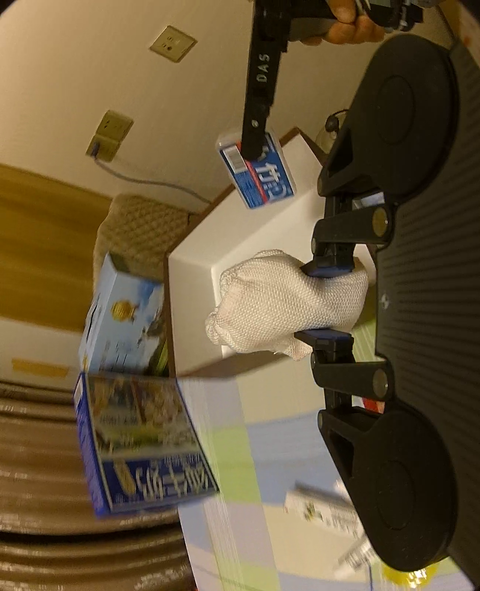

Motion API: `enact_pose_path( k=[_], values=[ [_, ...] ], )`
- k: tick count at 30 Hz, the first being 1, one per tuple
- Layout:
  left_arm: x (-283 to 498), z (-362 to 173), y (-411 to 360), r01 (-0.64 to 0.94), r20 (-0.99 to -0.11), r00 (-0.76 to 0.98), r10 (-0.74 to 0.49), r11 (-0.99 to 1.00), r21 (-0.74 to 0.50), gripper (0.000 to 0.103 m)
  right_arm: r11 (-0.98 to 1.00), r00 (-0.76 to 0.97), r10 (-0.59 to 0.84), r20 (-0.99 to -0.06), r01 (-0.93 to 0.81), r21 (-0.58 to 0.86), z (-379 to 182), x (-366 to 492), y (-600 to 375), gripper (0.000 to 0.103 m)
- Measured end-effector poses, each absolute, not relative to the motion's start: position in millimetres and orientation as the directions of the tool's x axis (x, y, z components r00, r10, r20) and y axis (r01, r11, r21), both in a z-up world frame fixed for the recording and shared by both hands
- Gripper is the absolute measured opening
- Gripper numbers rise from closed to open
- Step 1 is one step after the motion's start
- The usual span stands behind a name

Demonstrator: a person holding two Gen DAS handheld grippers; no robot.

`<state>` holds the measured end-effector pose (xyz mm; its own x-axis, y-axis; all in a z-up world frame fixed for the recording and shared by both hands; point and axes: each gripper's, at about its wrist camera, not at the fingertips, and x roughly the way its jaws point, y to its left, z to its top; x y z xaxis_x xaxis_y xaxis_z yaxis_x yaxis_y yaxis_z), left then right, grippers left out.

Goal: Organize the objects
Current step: 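Carry the sock and clear box into the open cardboard box with both tools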

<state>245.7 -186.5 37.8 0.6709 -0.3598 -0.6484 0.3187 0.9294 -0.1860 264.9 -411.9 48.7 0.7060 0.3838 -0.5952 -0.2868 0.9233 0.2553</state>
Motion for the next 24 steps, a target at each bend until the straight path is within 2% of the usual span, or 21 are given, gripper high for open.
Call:
enact_pose_path(
  k=[8,20,24],
  values=[
    [287.5,13.4,-245.2,0.333,-0.710,0.603,-0.365,0.923,-0.192,0.023,0.934,0.648,0.355,-0.674,-0.274,0.230,21.6,288.5,-425.0,0.027],
    [332.4,-30.7,-279.9,0.287,-0.791,0.498,-0.355,0.928,-0.237,0.026,0.935,0.559,0.347,-0.753,-0.267,0.232,-10.0,331.6,-429.4,0.027],
    [339.9,-37.9,-285.4,0.285,-0.802,0.480,-0.355,0.928,-0.240,0.038,0.936,0.549,0.347,-0.761,-0.260,0.239,-15.5,340.3,-431.9,0.028]
  ],
)
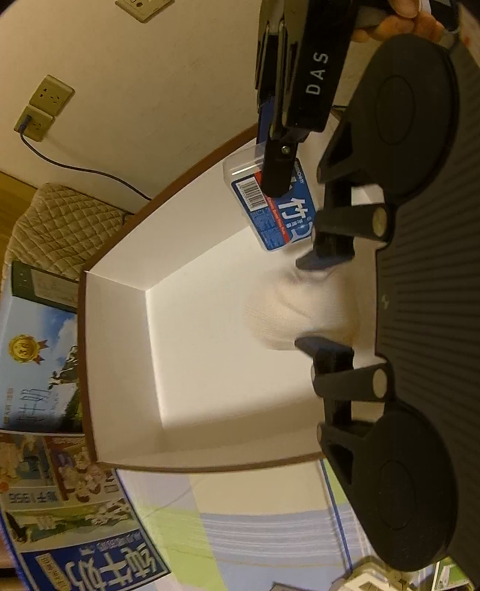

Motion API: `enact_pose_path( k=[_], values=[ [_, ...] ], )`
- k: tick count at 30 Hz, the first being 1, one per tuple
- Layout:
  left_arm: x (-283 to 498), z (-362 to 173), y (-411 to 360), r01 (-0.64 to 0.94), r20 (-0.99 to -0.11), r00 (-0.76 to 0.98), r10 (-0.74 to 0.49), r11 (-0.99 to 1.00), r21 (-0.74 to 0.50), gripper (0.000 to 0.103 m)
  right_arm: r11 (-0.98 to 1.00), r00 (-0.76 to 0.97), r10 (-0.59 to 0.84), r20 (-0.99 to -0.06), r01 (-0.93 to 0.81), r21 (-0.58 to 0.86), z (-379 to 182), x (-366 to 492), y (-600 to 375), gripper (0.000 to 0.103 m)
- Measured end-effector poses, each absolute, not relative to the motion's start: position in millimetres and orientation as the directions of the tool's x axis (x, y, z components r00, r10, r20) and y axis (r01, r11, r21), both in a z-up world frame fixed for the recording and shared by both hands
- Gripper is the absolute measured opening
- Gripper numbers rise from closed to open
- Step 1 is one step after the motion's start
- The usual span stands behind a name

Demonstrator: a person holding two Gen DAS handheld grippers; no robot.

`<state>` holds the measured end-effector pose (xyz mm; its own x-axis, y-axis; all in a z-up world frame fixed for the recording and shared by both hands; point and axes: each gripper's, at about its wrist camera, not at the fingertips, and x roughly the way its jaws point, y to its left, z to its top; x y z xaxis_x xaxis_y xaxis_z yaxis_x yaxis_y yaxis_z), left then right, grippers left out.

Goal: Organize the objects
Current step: 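Carry the sock and clear box into the open cardboard box with both tools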

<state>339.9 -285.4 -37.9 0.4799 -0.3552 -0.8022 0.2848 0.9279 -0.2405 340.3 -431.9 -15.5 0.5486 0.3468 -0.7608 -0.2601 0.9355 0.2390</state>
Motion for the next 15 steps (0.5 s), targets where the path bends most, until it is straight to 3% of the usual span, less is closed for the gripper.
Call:
enact_pose_path(
  k=[6,15],
  values=[
    [340.5,-36.6,-282.8,0.279,-0.806,0.487,-0.337,0.934,-0.222,0.060,0.930,0.545,0.364,-0.755,-0.250,0.268,-17.1,346.0,-434.2,0.027],
    [333.7,-22.9,-268.6,0.263,-0.799,0.507,-0.322,0.941,-0.212,0.071,0.931,0.548,0.361,-0.754,-0.258,0.258,-12.1,344.6,-433.2,0.028]
  ],
)
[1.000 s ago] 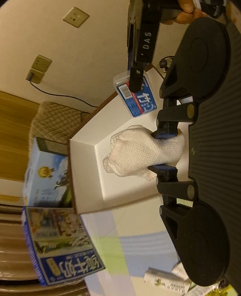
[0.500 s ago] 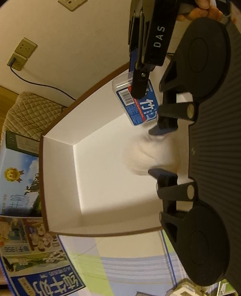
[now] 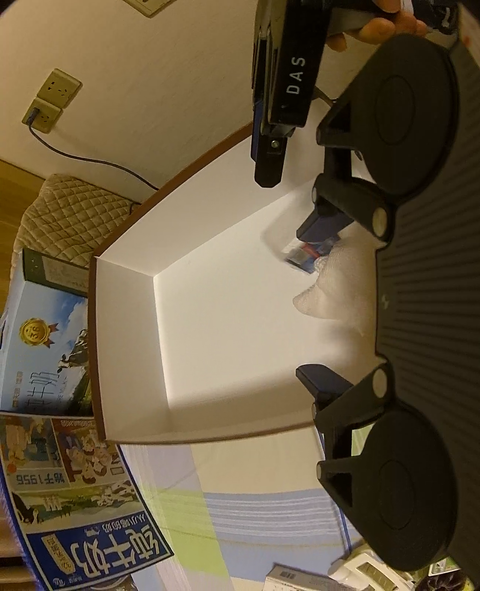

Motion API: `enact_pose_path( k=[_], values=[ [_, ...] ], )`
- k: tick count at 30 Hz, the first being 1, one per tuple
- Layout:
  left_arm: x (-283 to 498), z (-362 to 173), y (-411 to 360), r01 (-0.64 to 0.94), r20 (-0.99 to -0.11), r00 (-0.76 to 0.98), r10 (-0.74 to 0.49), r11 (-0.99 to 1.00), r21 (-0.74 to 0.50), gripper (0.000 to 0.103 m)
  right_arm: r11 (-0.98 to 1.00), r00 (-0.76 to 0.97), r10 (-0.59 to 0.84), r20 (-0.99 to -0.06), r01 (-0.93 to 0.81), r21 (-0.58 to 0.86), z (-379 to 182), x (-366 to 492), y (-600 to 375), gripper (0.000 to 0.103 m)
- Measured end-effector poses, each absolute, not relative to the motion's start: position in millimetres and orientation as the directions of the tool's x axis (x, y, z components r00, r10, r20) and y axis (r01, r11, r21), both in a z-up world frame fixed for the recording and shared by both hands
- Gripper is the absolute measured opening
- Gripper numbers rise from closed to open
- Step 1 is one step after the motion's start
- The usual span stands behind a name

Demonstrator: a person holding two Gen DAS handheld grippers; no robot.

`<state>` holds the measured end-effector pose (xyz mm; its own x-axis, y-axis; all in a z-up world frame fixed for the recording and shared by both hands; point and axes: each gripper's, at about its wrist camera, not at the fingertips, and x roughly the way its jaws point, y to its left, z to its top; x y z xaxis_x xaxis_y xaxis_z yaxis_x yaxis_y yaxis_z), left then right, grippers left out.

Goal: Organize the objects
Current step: 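Carry the sock and clear box into the open cardboard box with both tools, then open both tools to release the sock and clear box inside the box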

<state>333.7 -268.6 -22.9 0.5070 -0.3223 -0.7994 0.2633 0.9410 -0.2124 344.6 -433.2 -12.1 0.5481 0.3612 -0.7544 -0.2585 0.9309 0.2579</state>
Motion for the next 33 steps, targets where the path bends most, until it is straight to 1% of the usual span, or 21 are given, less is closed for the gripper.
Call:
enact_pose_path(
  k=[10,33],
  values=[
    [318.3,-10.5,-251.7,0.236,-0.798,0.517,-0.311,0.947,-0.216,0.074,0.930,0.549,0.366,-0.752,-0.252,0.269,-7.7,331.2,-434.6,0.028],
    [282.0,15.7,-236.0,0.262,-0.769,0.542,-0.339,0.937,-0.230,0.076,0.930,0.576,0.367,-0.730,-0.239,0.279,11.3,287.5,-425.4,0.028]
  ],
)
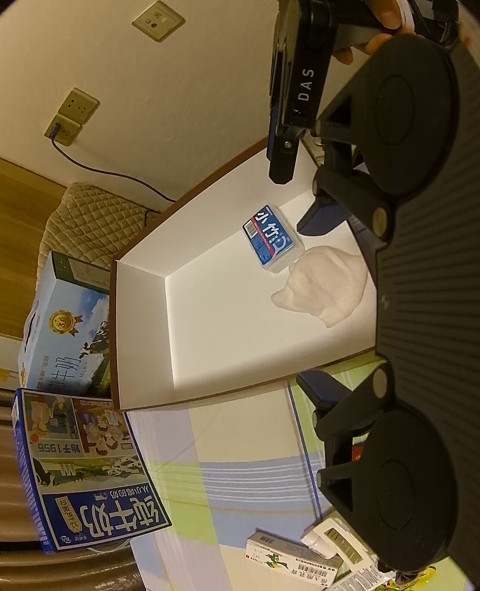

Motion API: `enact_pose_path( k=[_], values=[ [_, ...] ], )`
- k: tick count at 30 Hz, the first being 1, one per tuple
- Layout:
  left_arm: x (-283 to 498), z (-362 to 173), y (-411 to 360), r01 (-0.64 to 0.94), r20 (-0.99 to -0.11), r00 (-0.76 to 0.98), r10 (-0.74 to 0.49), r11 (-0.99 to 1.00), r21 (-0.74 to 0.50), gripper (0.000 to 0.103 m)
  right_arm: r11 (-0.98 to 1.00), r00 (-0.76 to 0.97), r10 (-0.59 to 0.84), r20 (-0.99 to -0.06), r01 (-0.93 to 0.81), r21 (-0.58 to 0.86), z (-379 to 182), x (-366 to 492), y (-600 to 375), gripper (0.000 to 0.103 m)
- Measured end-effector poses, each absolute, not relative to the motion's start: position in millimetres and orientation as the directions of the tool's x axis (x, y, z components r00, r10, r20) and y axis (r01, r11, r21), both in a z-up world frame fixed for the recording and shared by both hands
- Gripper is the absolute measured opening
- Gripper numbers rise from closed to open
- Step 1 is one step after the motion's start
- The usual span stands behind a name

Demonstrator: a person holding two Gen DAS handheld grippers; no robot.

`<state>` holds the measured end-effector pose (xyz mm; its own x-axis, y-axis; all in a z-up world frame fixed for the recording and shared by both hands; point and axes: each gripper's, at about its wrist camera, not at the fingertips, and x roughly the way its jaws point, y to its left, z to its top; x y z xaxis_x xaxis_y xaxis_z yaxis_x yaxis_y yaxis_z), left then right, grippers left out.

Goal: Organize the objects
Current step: 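Open both tools to release the sock and clear box inside the box, then move both tools back over the item pile on the table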

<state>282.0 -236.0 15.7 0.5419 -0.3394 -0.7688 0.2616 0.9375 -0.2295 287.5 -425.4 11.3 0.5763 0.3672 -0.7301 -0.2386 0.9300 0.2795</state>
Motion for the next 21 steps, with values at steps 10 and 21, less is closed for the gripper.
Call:
enact_pose_path(
  k=[10,21],
  values=[
    [266.1,24.9,-223.0,0.287,-0.758,0.545,-0.357,0.930,-0.232,0.077,0.934,0.595,0.357,-0.720,-0.222,0.280,19.3,268.0,-417.0,0.028],
    [243.5,27.4,-188.8,0.285,-0.756,0.544,-0.363,0.928,-0.240,0.084,0.933,0.626,0.360,-0.692,-0.224,0.282,27.6,239.9,-398.2,0.028]
  ],
)
